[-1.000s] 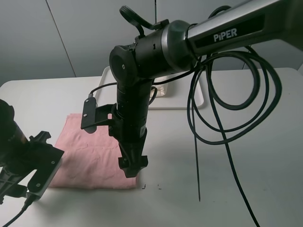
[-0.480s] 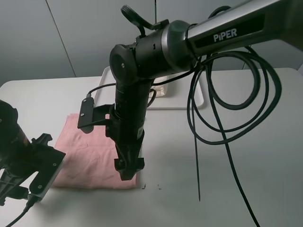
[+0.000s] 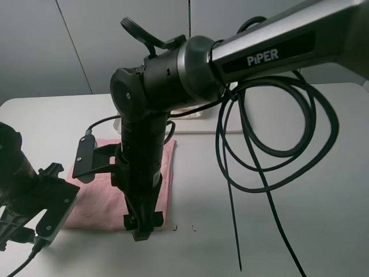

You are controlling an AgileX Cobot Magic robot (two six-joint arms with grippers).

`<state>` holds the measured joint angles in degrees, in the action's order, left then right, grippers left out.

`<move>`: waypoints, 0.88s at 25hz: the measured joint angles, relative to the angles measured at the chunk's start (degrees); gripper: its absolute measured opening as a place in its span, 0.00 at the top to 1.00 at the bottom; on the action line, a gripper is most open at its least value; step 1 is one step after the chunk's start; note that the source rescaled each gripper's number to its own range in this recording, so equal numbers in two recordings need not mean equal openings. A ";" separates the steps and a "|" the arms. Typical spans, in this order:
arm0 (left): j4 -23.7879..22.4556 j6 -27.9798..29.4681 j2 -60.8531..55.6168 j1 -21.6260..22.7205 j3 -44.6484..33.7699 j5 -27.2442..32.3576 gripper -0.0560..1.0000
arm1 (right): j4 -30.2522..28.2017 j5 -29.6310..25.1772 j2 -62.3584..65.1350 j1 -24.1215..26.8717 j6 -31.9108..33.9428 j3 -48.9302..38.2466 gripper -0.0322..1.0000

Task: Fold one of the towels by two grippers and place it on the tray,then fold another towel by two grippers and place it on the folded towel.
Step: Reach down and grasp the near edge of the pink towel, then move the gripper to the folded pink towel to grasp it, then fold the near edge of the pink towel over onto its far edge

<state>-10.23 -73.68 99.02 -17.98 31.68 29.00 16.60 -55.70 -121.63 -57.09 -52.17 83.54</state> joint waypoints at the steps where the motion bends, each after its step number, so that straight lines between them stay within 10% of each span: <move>1: 0.00 0.00 0.00 0.00 0.00 0.00 0.04 | -0.95 0.11 0.00 0.00 0.39 -0.43 0.00; 22: 0.00 0.00 0.05 0.00 0.00 -1.21 0.04 | -9.16 9.58 -0.03 -4.87 8.58 -9.51 0.00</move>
<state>-10.23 -73.68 99.07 -17.98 31.68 27.79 7.44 -46.11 -121.66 -61.96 -43.59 74.03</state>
